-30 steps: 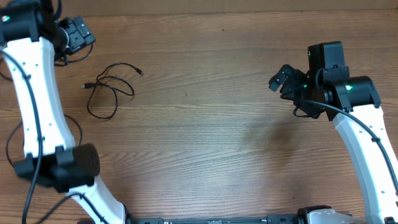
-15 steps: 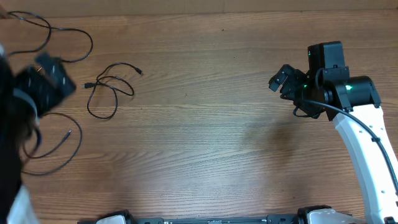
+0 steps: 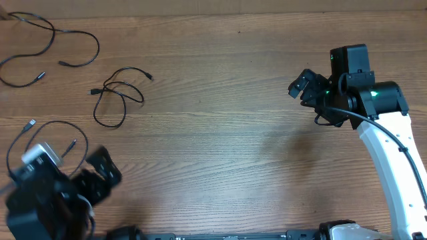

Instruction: Untangle cables

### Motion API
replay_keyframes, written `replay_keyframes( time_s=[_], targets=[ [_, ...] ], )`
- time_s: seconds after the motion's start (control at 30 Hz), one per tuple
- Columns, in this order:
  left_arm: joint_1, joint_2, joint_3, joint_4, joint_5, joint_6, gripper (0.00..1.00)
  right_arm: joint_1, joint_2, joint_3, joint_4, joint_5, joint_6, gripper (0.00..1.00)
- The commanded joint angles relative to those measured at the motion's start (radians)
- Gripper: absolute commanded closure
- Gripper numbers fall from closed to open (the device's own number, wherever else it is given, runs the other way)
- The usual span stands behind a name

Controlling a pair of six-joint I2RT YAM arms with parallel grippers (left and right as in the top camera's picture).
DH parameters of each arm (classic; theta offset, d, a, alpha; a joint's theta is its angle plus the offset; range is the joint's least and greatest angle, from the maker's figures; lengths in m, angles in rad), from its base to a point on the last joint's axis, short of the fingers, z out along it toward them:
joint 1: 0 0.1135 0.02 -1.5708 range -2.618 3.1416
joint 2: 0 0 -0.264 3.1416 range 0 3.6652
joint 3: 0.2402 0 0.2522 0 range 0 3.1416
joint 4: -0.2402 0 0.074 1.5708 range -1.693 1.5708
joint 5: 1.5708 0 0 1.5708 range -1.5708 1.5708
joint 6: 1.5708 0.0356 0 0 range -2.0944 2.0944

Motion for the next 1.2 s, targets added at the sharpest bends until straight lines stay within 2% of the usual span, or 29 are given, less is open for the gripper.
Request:
replay_keyframes(
  time_s=[0.0,0.17,0.5,0.67,0.87,1.03,1.17],
  targets=[
    [-0.008,-0.086,-0.087,0.006,0.131,-0.017,0.0,-0.002,0.001,0.001,0.006,0.01,-0.008,0.0],
    [-0.008,-0.097,-0.108,-0.064,0.284,-0.016,0.0,-0.002,0.001,0.001,0.006,0.01,-0.008,0.0],
    [-0.008,-0.097,-0.109,-0.124,0.281,-0.016,0.0,-0.002,0.001,0.001,0.006,0.01,-0.008,0.0],
    [-0.072,-0.127,-0.111,-0.118,0.238,-0.016,0.0,-0.002,0.001,0.001,0.006,0.01,-0.008,0.0],
    [-0.174,-0.267,-0.116,-0.077,0.192,0.0,0.0,-0.002,0.001,0.001,0.006,0.01,-0.008,0.0],
    [-0.179,-0.412,-0.156,-0.042,0.192,0.069,0.0,-0.002,0.001,0.001,0.006,0.01,-0.008,0.0],
    [-0.179,-0.504,-0.233,0.053,0.201,0.145,0.0,-0.002,0.001,0.001,0.006,0.01,-0.008,0.0]
  ],
)
